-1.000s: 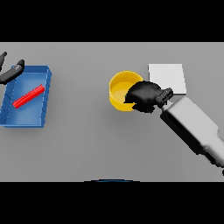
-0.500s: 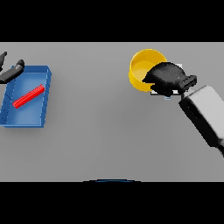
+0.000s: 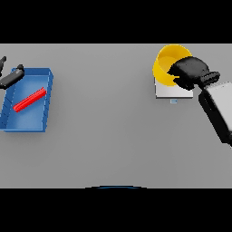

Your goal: Pick up the red beaker and tilt it to pour out 1 green nut into yellow bowl. Pick up the yellow bowl and place it on the metallic measuring scale.

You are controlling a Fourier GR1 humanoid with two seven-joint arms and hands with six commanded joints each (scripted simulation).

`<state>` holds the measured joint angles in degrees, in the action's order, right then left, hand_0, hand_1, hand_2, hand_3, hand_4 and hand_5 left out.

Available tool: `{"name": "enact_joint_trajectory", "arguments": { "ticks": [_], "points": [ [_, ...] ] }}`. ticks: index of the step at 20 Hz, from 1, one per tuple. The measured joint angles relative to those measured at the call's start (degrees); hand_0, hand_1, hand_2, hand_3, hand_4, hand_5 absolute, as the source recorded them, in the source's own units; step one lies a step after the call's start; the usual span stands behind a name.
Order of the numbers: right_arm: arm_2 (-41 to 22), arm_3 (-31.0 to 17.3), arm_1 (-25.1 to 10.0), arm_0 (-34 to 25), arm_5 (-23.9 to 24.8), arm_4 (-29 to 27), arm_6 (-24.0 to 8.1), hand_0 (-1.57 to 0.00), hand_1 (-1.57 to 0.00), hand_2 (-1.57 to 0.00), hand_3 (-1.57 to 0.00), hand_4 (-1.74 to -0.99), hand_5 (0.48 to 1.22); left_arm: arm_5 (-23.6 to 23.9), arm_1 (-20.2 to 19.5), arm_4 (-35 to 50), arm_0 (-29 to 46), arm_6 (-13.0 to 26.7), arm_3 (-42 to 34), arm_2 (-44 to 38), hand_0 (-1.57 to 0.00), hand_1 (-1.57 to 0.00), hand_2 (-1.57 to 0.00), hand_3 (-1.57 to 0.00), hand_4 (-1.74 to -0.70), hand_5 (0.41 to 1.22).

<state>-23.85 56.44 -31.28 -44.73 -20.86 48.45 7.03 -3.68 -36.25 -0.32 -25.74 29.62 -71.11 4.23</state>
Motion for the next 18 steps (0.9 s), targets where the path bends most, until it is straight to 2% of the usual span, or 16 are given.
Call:
{"name": "enact_joint_trajectory", "arguments": {
  "ticks": [3,4,11,13,14,15,16,18],
  "points": [
    [0.7,-5.9,0.6,-0.9,2.8,0.8,1.4,-1.57,-1.57,-1.43,-1.29,-1.741,1.221,0.0,0.5,-0.2,-0.7,0.5,0.4,0.3,0.00,0.00,0.00,0.00,-0.86,0.797],
    [0.8,-6.4,0.5,-0.5,3.2,0.6,2.5,-1.57,-1.57,-1.41,-1.32,-1.741,1.221,0.3,0.3,-0.5,-0.5,0.5,0.6,0.3,0.00,0.00,0.00,0.00,-0.86,0.802],
    [1.5,-12.9,2.9,-1.8,4.9,1.3,2.7,-1.57,-1.57,-1.38,-1.42,-1.741,1.221,-0.5,0.3,-0.5,-0.5,0.2,0.5,0.8,0.00,0.00,0.00,0.00,-0.85,0.796],
    [1.7,-12.8,2.9,-1.6,3.9,1.1,2.9,-1.57,-1.57,-1.37,-1.45,-1.741,1.221,-0.5,0.0,-0.5,-1.0,0.2,1.1,0.4,0.00,0.00,0.00,0.00,-0.84,0.783],
    [1.8,-12.6,3.1,-1.3,4.0,1.0,2.9,-1.57,-1.57,-1.40,-1.38,-1.741,1.221,-0.8,-0.2,-0.4,-0.7,-0.1,1.0,0.3,0.00,0.00,0.00,0.00,-0.84,0.780],
    [2.0,-12.7,3.2,-1.6,3.8,1.2,2.5,-1.57,-1.50,-1.44,-1.25,-1.741,1.221,-0.8,0.3,-0.5,-1.5,0.9,1.1,0.8,0.00,0.00,0.00,0.00,-0.84,0.779],
    [2.2,-13.2,3.6,-1.6,4.0,1.4,2.2,-1.56,-1.43,-1.34,-1.11,-1.682,1.221,-1.1,0.1,-0.4,-1.3,1.0,0.6,0.8,0.00,0.00,0.00,0.00,-0.84,0.775],
    [2.5,-13.4,3.4,-1.6,3.2,1.3,2.2,-1.33,-1.12,-1.01,-0.82,-1.592,1.074,-0.7,-0.1,-0.3,-0.8,1.0,0.5,0.6,0.00,0.00,0.00,0.00,-0.84,0.774]
  ]
}}
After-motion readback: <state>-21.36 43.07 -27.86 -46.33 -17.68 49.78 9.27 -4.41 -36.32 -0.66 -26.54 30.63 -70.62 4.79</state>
